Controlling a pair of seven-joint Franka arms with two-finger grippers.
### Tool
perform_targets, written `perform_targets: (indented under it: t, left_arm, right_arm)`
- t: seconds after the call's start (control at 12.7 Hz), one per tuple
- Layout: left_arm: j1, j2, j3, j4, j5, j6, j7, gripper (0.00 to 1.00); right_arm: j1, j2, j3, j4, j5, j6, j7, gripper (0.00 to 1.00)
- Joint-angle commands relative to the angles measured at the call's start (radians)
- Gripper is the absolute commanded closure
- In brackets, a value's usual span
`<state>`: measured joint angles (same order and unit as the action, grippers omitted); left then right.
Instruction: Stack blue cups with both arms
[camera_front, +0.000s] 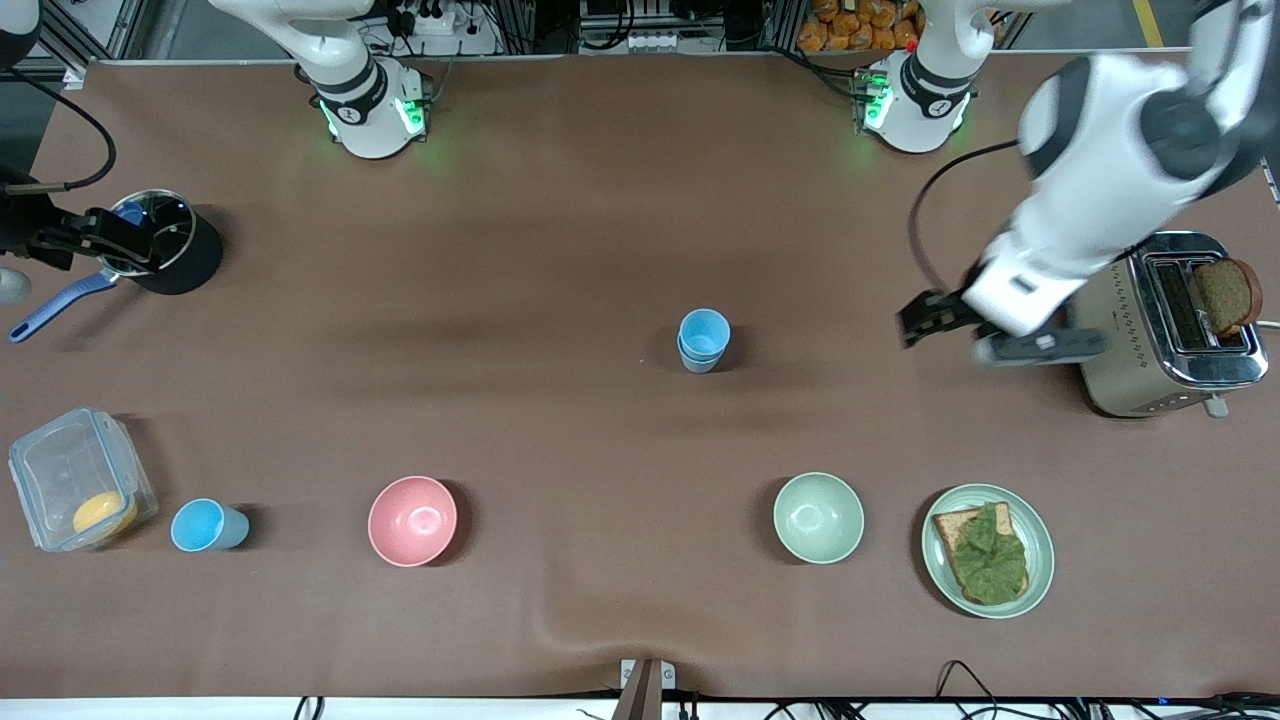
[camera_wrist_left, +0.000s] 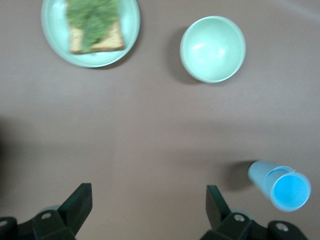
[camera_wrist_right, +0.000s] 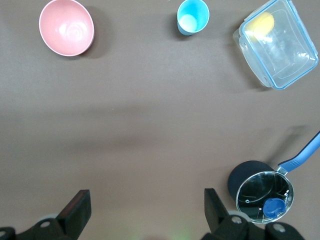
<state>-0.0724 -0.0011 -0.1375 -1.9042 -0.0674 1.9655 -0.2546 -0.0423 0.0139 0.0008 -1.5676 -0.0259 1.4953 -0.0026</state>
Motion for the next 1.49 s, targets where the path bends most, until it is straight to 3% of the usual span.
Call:
perform_targets:
  t: [0.0,0.31,0.71,1.41]
  left_arm:
    - [0.01,-0.1,0.073,-0.019,0.011,-0.126,0.043,0.0]
    - [0.028,-0.119,0.111,0.095,0.021,-0.273,0.038,0.0]
    - [0.039,-0.017,0.124,0.319,0.073,-0.378,0.037,0.0]
    - [0.059,-0.02,0.121,0.335,0.058,-0.378,0.032,0.0]
  right_arm:
    - [-0.025,0.003,0.021,0.008,-0.02,-0.004,-0.008,0.0]
    - [-0.025,0.003,0.021,0.006,-0.02,-0.004,-0.008,0.0]
    - [-0.025,0.003,0.021,0.006,-0.02,-0.006,-0.008,0.0]
    - [-0.025,0.003,0.021,0.006,-0.02,-0.004,-0.008,0.0]
